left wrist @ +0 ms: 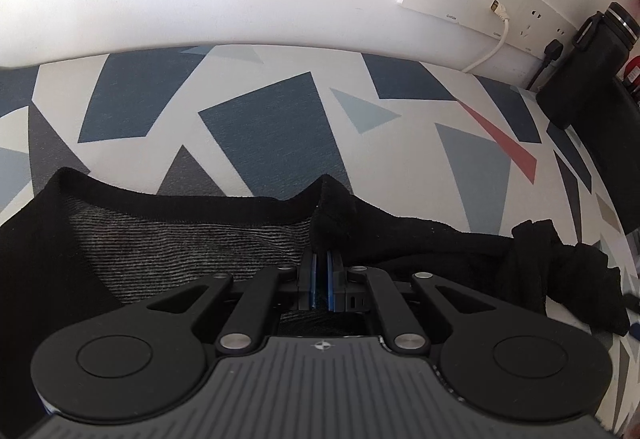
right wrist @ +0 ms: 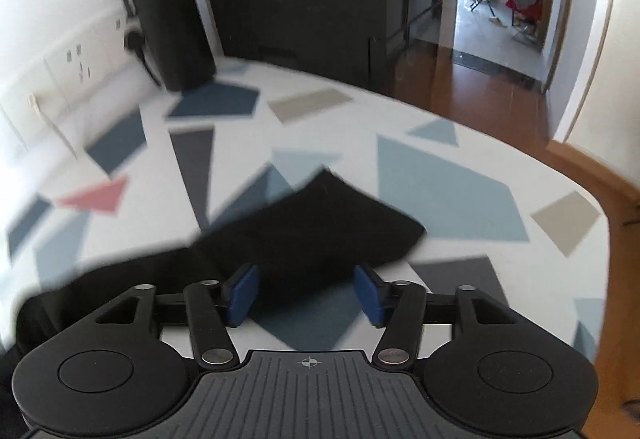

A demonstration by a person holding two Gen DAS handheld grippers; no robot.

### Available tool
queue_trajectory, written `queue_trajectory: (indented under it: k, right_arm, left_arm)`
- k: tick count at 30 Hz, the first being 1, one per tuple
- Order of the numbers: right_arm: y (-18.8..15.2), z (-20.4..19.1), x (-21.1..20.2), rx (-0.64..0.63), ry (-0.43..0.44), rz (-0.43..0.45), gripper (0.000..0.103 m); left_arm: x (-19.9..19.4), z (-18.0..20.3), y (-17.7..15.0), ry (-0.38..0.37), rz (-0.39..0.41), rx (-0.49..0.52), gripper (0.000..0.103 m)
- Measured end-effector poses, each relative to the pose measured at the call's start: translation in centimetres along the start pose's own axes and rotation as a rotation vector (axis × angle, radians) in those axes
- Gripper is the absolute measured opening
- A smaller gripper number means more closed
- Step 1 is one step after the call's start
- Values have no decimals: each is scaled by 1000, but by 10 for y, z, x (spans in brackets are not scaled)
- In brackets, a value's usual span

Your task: Fold clothes

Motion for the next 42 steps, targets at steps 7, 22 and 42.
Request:
queue_trajectory:
  k: [7, 22, 42]
  right_arm:
    - [6, -33, 36, -140, -30, -83, 58]
    - [19, -97, 67, -197, 99, -106, 1]
    - [25, -56, 12, -93, 124, -77, 39]
  left_arm:
    - [-3, -1, -3, 2, -3, 6, 5]
    - [-12, -12, -6, 38, 0, -32, 5]
    - [-22, -24, -17, 45, 3, -72, 6]
Point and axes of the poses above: each gripper's, at about its wrist camera, not at the fingertips, and x roughly the way its jaws point, z to its right, y to its top, the point moved 9 cm from there along x, roughly the way its jaws point, and after that the axes turned 10 degrees about z, right-handed, at the moved point
